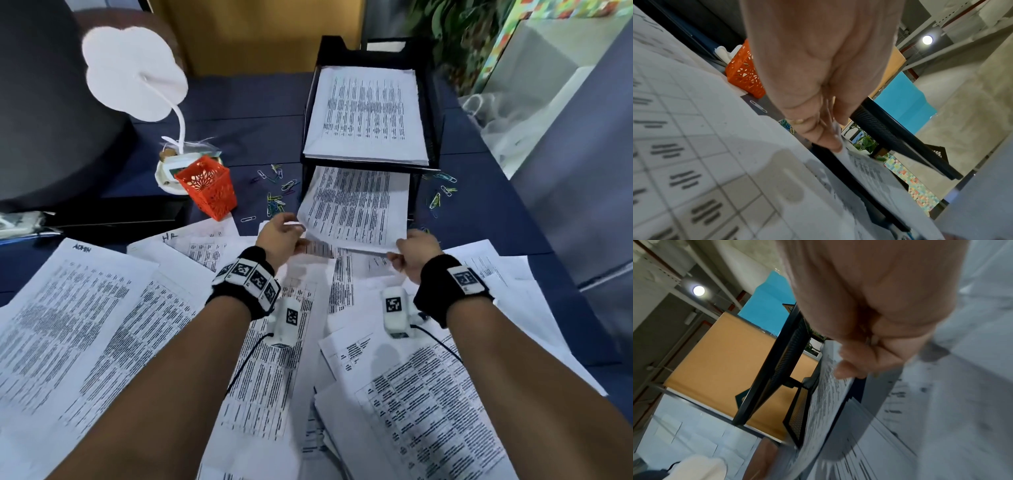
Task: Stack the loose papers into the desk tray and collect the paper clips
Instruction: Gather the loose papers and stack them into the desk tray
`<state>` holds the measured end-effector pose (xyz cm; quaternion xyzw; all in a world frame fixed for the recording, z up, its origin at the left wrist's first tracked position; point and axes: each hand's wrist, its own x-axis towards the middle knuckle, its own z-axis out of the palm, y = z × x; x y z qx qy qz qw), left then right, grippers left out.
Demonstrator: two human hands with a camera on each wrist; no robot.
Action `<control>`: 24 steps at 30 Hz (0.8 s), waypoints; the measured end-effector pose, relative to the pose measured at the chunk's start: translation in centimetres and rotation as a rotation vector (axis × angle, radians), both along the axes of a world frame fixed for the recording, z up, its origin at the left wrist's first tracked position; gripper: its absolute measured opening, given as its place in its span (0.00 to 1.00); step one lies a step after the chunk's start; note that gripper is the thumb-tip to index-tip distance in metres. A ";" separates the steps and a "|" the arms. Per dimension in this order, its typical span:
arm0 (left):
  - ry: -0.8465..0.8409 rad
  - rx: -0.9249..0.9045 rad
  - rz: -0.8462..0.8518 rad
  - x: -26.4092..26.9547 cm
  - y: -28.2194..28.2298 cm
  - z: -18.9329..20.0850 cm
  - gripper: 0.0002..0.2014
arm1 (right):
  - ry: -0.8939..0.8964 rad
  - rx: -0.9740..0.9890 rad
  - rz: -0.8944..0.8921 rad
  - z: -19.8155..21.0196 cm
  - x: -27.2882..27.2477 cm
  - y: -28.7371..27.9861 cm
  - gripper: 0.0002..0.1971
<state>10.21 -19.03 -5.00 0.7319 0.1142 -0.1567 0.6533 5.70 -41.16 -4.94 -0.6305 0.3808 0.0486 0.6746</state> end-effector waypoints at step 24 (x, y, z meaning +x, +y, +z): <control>-0.015 1.101 -0.750 0.9 1.1 -2.7 0.50 | 0.159 -1.002 0.493 0.3 7.6 -1.9 0.26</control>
